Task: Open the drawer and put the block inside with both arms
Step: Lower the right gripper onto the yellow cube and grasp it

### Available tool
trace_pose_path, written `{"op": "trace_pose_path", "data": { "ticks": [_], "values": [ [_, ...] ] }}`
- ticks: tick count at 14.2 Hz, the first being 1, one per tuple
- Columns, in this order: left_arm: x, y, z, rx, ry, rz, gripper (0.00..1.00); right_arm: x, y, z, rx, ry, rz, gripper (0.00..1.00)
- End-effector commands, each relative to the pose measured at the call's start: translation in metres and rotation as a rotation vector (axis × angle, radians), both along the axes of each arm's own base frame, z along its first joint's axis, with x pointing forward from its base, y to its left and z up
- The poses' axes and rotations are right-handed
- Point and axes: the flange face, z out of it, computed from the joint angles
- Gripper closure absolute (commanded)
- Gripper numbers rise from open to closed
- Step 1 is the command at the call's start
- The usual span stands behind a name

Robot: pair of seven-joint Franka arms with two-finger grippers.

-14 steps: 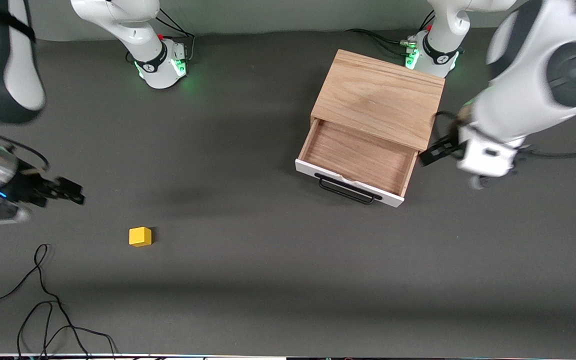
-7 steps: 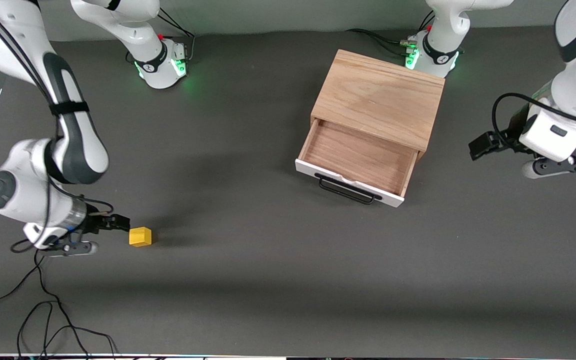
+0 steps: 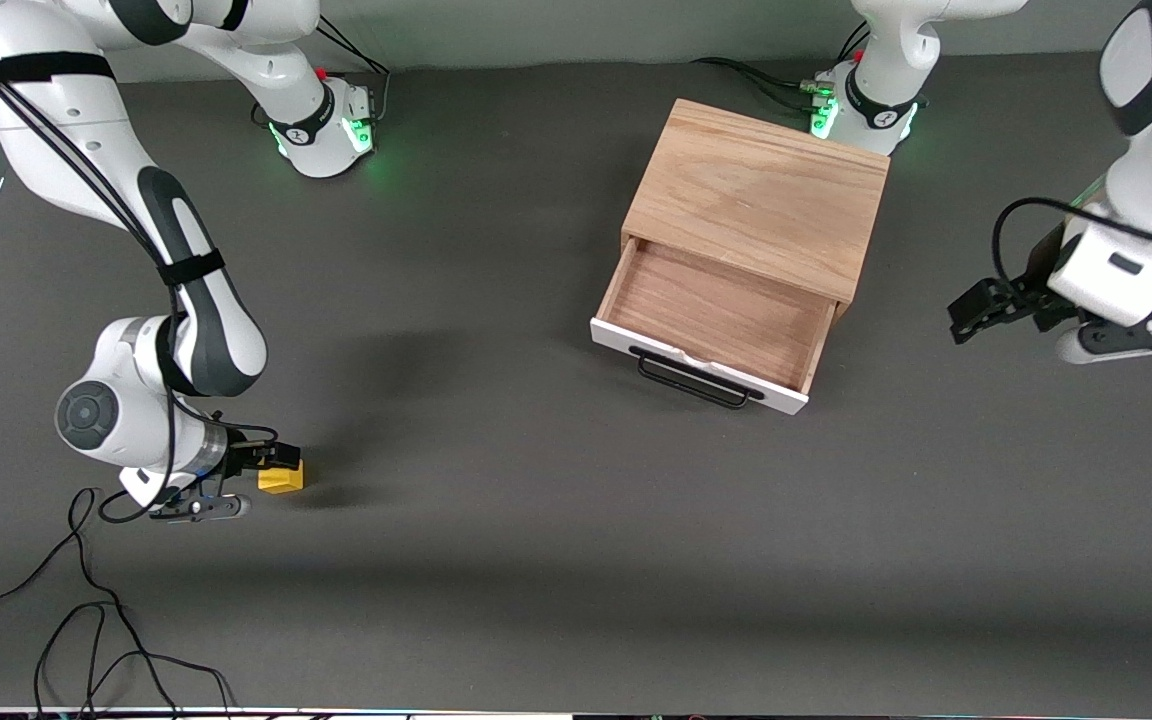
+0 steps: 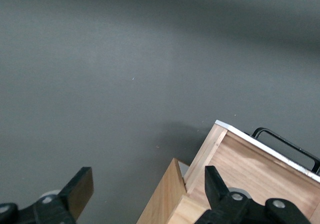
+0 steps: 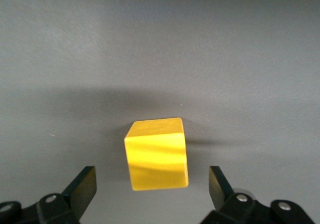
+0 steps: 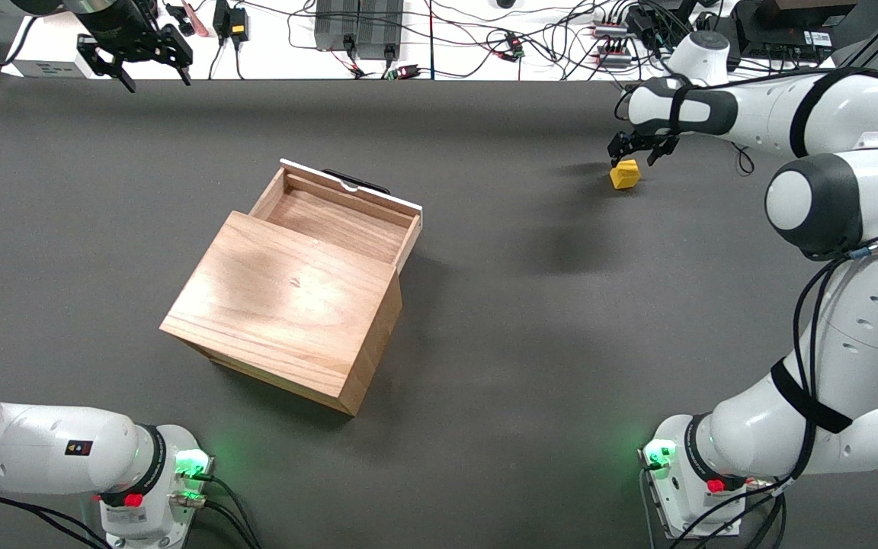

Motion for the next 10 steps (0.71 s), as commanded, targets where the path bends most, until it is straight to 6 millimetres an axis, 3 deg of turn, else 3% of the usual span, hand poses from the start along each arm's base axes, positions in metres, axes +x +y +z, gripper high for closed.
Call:
{"op": "trace_pose_path", "data": {
  "ticks": [1, 2, 5, 7, 10],
  "values": [
    [-0.015, 0.008, 0.006, 0.017, 0.002, -0.021, 0.01, 0.005, -0.001, -0.014, -0.028, -0.025, 0.016, 0.0],
    [-0.013, 0.008, 0.005, 0.015, -0.001, -0.02, 0.01, 0.006, -0.002, -0.018, -0.028, -0.036, 0.015, 0.03],
    [-0.006, 0.008, 0.003, 0.007, -0.02, -0.018, 0.01, 0.007, -0.006, -0.035, -0.027, -0.055, 0.016, 0.26],
    [-0.004, 0.019, -0.001, 0.011, -0.007, 0.0, 0.01, 0.008, -0.004, -0.034, -0.026, -0.06, 0.017, 0.46],
    [-0.004, 0.02, -0.006, 0.017, 0.013, -0.001, 0.01, 0.012, -0.004, -0.019, -0.026, -0.075, 0.012, 0.64]
  ]
}}
